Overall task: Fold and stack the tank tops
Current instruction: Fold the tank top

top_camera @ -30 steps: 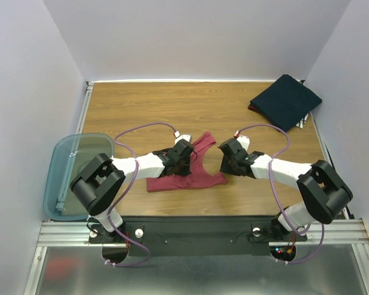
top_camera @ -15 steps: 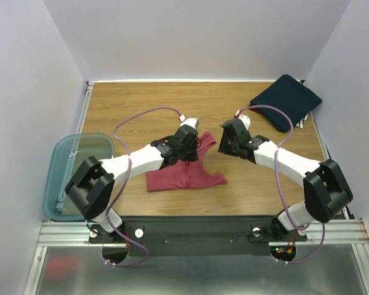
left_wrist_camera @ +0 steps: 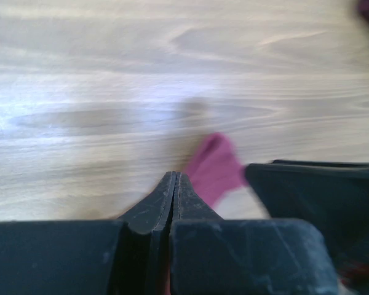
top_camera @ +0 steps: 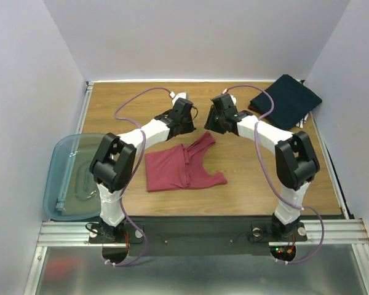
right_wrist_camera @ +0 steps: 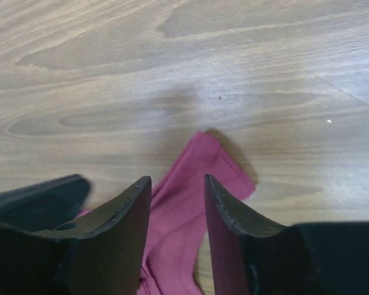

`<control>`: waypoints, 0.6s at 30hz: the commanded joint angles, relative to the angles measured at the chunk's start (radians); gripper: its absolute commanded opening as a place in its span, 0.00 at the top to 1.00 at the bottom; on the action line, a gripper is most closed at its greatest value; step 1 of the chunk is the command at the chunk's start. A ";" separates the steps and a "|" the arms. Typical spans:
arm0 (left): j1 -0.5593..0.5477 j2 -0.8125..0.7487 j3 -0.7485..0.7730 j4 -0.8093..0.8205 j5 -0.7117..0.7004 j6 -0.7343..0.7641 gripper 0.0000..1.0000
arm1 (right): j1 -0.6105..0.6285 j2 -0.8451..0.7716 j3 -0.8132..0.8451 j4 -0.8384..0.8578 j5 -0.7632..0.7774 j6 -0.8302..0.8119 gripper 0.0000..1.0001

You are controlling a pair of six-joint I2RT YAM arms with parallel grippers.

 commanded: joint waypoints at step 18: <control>0.032 0.253 0.110 0.181 0.271 -0.020 0.96 | -0.041 0.144 0.009 0.060 -0.070 0.046 0.51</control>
